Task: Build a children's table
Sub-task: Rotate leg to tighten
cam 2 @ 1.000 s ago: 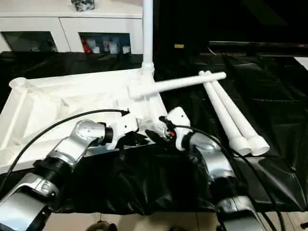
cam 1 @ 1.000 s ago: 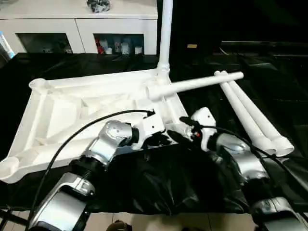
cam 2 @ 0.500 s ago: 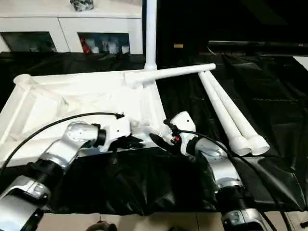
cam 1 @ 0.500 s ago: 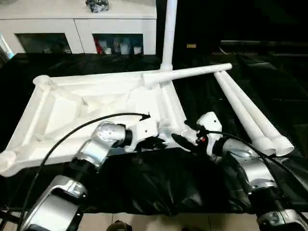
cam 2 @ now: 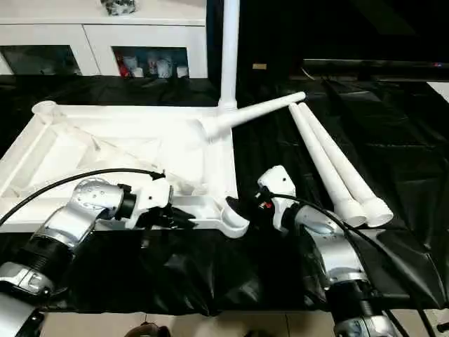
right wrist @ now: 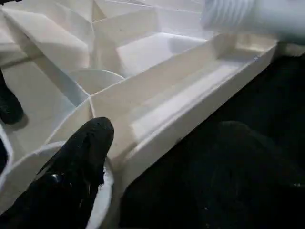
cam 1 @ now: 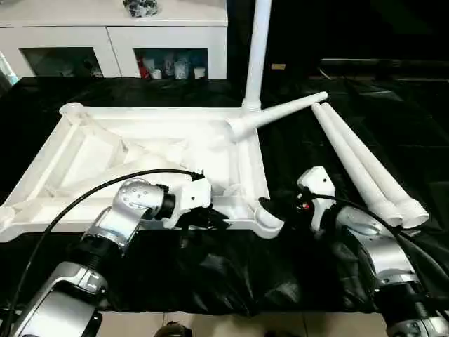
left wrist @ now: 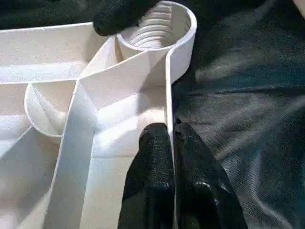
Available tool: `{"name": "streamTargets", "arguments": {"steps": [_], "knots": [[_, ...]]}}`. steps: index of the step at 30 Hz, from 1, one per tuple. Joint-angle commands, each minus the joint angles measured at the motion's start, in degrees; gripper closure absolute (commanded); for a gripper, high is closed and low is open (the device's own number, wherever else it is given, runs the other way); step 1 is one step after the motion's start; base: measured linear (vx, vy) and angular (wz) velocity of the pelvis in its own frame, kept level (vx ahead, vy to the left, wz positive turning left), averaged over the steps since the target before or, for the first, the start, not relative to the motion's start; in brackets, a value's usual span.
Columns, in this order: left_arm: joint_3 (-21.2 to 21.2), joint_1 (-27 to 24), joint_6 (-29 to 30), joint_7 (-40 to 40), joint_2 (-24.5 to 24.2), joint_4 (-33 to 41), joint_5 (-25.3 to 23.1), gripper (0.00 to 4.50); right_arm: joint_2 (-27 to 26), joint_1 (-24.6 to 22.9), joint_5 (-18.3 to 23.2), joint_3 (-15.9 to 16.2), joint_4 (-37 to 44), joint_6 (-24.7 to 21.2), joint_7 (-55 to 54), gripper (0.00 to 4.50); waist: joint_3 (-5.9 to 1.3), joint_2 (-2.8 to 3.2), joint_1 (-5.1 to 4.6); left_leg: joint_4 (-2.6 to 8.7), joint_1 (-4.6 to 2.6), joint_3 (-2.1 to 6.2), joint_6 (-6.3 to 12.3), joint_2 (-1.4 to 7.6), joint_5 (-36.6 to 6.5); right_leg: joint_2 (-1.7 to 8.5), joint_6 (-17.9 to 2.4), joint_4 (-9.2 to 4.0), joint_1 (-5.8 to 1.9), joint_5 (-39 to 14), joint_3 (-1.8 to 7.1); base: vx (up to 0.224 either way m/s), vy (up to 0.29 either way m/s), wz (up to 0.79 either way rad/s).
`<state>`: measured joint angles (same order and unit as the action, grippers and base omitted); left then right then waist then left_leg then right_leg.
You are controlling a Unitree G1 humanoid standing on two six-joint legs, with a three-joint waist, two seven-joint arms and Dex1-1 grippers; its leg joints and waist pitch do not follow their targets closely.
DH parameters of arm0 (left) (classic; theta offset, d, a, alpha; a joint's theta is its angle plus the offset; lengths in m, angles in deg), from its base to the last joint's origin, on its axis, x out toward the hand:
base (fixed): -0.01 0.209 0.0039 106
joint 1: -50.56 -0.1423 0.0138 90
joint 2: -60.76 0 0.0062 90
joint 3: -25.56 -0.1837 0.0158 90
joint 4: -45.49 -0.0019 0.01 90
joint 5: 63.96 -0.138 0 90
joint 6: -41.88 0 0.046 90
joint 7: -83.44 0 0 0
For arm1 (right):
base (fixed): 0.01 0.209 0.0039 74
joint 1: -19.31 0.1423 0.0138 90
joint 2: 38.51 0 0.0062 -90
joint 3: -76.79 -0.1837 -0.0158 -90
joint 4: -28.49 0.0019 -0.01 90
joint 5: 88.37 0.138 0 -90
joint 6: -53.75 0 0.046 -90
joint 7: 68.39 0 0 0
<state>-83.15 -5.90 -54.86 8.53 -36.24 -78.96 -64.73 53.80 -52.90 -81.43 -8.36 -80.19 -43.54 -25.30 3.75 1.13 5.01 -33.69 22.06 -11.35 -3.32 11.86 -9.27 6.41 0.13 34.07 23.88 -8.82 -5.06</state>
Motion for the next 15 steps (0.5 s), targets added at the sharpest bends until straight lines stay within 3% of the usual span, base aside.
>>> {"name": "streamTargets", "arguments": {"steps": [1,15], "knots": [[2.1,0.2,-1.3,-1.3,-0.5,0.4,2.5,4.5,0.7,-0.8,0.9,-1.5,1.6,-0.4,0.3,0.6,-4.33,-1.05,-0.07,4.15,-1.09,0.62,1.28,1.3,-15.4,2.27,-9.0,-4.29,-2.54,-21.5,2.55,0.0,0.0,0.0],[0.5,-1.8,5.8,-10.8,-4.2,6.1,5.9,4.5,2.0,-3.4,10.7,-6.5,11.0,-4.9,4.0,0.6,-4.44,-0.69,0.12,4.13,-1.21,0.57,1.46,1.48,-14.9,2.16,-10.8,-3.76,-2.8,-18.0,2.66,0.0,0.0,0.0]]}}
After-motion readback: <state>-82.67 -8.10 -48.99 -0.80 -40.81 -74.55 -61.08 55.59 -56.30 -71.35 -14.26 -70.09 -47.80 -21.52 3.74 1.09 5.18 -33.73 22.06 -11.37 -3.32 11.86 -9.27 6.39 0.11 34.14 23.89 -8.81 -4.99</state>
